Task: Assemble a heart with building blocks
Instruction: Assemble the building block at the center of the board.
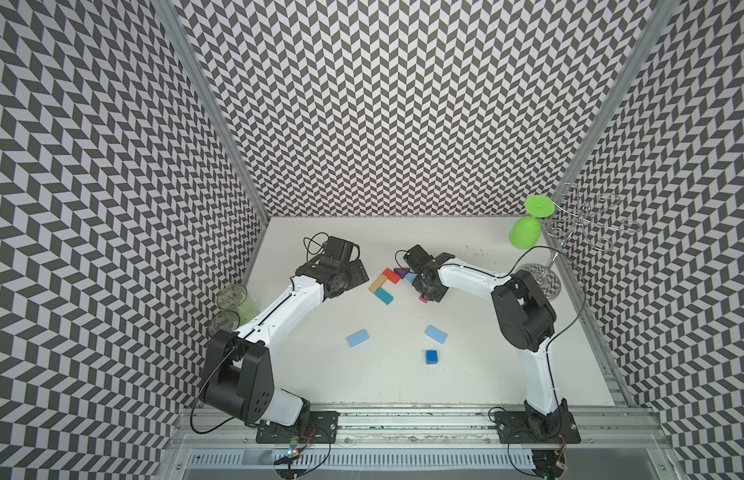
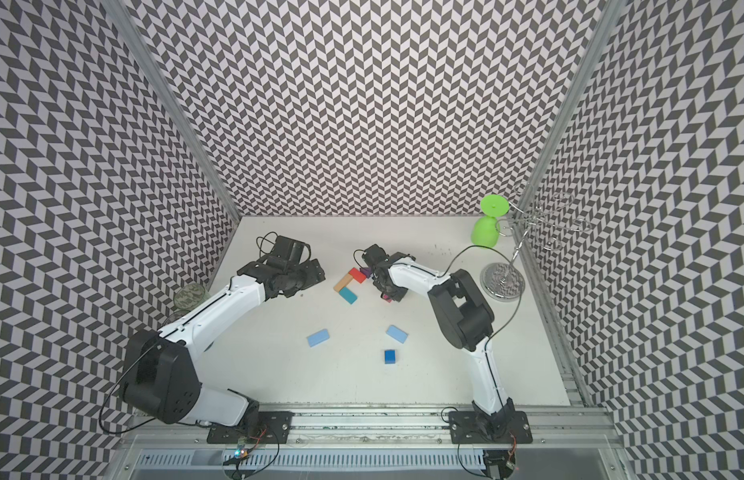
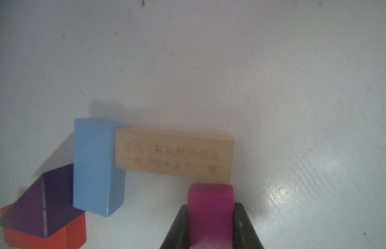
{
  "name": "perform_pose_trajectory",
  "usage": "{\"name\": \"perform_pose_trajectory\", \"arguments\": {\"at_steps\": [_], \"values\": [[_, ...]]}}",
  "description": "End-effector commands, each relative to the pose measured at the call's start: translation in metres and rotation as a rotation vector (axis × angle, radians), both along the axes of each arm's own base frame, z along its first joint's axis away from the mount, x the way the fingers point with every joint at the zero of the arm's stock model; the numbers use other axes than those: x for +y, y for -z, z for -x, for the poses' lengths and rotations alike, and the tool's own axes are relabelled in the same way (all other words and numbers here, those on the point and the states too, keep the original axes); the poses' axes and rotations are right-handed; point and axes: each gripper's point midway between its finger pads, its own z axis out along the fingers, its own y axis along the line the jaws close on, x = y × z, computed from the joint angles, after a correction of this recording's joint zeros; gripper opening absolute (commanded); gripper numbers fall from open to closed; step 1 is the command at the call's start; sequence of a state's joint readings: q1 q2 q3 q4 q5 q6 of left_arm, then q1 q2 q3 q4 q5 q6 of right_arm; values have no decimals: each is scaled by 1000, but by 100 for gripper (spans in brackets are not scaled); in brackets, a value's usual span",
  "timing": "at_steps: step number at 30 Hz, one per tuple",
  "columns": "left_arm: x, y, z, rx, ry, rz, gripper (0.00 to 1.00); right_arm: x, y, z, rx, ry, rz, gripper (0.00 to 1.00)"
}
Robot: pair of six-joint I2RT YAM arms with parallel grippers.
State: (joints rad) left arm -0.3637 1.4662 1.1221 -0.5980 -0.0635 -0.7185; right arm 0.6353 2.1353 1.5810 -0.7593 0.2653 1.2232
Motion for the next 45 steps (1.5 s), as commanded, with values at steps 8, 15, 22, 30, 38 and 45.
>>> {"name": "perform_pose_trajectory", "arguments": {"at_steps": [8,15,22,30,38,45], "values": [[1,6,-1,3,1,4,84,-8,22,6,52,8,15,0],[2,7,-1,6,-2,-1,84,-7,25,5,57,3,10,0],[2,9,-1,9,-3,0,84,-6,24,3,53,2,11,0],[0,11,-3,15,2,2,84,-7,26,3,62,1,8,0],[-1,12,-4,17,8,6,84,-8,30,7,97,6,16,35],[-2,12,-5,17,10,12,84,-10,31,12,121,6,17,48]]}}
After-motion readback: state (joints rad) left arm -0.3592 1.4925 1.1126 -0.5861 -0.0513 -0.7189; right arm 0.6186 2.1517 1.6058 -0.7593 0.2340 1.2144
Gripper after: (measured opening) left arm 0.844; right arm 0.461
